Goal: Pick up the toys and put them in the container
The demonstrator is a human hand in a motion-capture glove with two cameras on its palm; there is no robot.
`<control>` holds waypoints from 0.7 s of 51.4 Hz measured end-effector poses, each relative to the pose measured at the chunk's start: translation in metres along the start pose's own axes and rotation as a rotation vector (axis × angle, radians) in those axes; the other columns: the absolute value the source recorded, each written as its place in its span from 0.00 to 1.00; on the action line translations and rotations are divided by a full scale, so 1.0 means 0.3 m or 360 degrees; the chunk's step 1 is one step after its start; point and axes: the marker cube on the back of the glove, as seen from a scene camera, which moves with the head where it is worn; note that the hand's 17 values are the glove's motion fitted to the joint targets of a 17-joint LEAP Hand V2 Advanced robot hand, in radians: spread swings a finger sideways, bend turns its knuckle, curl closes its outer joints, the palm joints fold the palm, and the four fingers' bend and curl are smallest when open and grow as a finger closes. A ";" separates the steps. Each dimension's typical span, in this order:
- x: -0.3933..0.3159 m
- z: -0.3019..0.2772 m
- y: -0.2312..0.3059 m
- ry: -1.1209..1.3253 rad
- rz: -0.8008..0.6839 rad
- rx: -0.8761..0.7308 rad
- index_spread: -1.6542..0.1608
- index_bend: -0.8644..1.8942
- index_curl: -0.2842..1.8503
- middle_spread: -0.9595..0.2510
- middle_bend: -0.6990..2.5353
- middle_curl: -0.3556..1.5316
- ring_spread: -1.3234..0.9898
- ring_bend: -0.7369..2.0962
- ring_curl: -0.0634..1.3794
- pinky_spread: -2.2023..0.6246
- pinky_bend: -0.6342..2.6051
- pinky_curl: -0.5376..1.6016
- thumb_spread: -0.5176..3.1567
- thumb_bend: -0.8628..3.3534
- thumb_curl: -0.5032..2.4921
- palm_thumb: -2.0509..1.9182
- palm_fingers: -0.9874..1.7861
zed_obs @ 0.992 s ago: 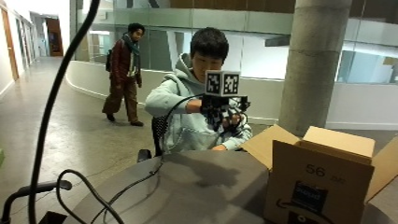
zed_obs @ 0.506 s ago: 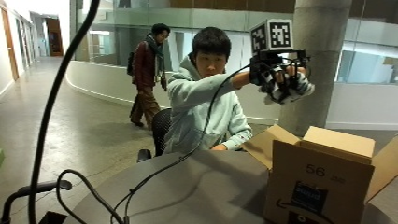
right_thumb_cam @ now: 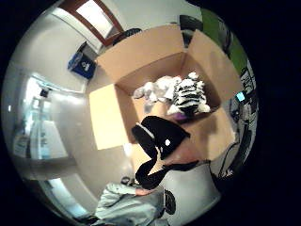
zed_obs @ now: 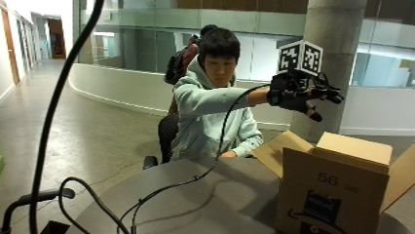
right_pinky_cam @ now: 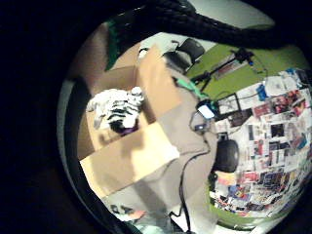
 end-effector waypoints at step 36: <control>0.469 0.238 0.336 -0.0134 -0.0087 0.0061 0.76 0.39 0.36 0.80 0.27 0.35 0.55 0.32 0.22 0.76 0.38 0.38 0.51 0.20 0.29 0.55 0.33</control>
